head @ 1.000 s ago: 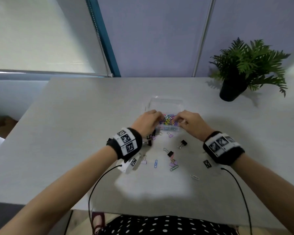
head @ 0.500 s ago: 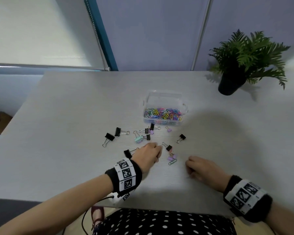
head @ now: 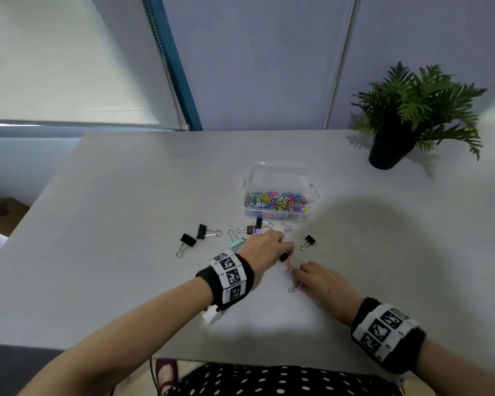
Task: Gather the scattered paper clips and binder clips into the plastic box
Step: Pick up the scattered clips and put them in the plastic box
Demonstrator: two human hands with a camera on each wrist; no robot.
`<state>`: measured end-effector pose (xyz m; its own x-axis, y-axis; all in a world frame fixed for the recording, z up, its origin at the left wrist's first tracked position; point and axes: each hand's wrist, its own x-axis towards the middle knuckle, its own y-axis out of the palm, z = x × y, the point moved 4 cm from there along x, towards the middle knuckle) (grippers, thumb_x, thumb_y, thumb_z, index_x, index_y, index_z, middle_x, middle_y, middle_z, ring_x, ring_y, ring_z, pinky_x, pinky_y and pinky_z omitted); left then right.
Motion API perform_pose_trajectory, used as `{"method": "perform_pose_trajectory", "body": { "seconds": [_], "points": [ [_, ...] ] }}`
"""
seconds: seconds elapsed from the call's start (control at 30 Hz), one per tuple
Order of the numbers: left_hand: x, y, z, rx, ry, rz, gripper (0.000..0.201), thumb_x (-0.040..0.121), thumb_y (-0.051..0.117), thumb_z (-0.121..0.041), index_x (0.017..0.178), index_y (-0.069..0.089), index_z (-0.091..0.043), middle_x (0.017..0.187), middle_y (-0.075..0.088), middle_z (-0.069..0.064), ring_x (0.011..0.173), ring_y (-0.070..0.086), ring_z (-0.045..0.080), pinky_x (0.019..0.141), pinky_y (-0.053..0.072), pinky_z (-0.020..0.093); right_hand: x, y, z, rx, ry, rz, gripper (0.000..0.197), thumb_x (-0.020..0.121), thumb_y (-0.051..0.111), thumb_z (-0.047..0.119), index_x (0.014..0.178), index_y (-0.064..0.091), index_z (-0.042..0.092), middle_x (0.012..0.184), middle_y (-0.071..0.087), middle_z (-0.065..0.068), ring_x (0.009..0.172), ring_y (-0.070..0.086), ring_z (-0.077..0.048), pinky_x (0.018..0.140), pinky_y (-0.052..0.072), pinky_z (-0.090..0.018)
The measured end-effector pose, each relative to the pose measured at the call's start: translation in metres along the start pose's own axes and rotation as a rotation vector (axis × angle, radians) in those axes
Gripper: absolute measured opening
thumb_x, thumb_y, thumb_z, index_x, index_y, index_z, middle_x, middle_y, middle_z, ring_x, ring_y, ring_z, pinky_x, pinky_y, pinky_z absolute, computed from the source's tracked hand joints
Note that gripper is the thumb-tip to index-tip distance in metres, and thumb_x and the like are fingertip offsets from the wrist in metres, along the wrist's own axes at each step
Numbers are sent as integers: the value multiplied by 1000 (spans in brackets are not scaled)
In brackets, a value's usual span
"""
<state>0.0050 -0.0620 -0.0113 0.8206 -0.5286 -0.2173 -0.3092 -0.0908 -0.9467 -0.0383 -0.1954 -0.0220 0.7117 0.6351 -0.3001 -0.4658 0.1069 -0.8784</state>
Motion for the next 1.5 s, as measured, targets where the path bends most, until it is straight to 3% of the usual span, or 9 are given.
{"method": "perform_pose_trajectory", "body": {
  "seconds": [0.23,0.33,0.47,0.6,0.8,0.9,1.0,1.2,1.5],
  "points": [
    [-17,2,16,-44,-92,23,34,87,55,-8,118,44,-14,116,54,6,107,51,22,84,47,36,-1,2,-2,78,-59,-13,9,90,45,15,94,51,10,107,50,-6,101,47,-21,78,40,-33],
    [-17,-5,11,-49,-54,-42,33,88,55,-11,119,45,-18,117,53,2,107,52,18,81,44,29,2,4,-8,168,-99,-26,4,84,51,14,79,51,13,85,52,1,82,51,-17,68,37,-27],
    [-5,-9,-5,1,46,-39,32,89,54,-10,121,49,-16,117,54,5,108,51,20,83,44,31,10,-20,-26,400,-46,-204,28,76,65,6,64,47,24,58,45,15,58,49,4,56,35,-9],
    [7,1,-14,156,75,47,29,88,52,-3,116,49,-8,110,54,12,104,51,28,80,46,37,27,-38,-40,397,11,-328,29,72,65,-3,66,48,19,60,48,15,58,49,-4,58,37,-9],
    [8,4,-12,158,63,105,24,90,50,-5,114,52,-2,116,53,16,113,45,29,86,49,41,40,-36,-41,310,34,-217,33,71,65,6,62,43,28,64,52,7,66,55,-18,67,46,-35],
    [6,2,-8,130,58,94,22,88,54,-5,110,53,-4,114,53,14,110,47,27,89,49,40,42,-59,-51,397,78,-276,40,72,68,3,58,43,30,63,55,5,62,53,-12,64,45,-28],
    [16,-23,6,-90,7,-33,18,91,48,-9,107,56,-4,110,56,14,102,54,27,91,48,40,51,-92,-63,569,122,-378,31,75,66,-6,62,51,17,63,63,-8,49,56,1,50,47,-13],
    [48,-80,60,-287,-209,-194,13,86,51,0,95,60,-1,106,60,16,97,57,26,90,42,29,82,-123,-72,703,186,-473,27,75,62,-10,63,51,11,59,62,-8,43,60,-3,46,49,-14],
    [69,-82,75,-334,-286,-161,20,82,49,9,93,65,5,101,70,16,98,63,28,66,37,9,120,-106,-62,691,269,-436,26,77,61,-12,65,54,10,70,58,-13,39,57,4,41,42,-6]
  ]
}}
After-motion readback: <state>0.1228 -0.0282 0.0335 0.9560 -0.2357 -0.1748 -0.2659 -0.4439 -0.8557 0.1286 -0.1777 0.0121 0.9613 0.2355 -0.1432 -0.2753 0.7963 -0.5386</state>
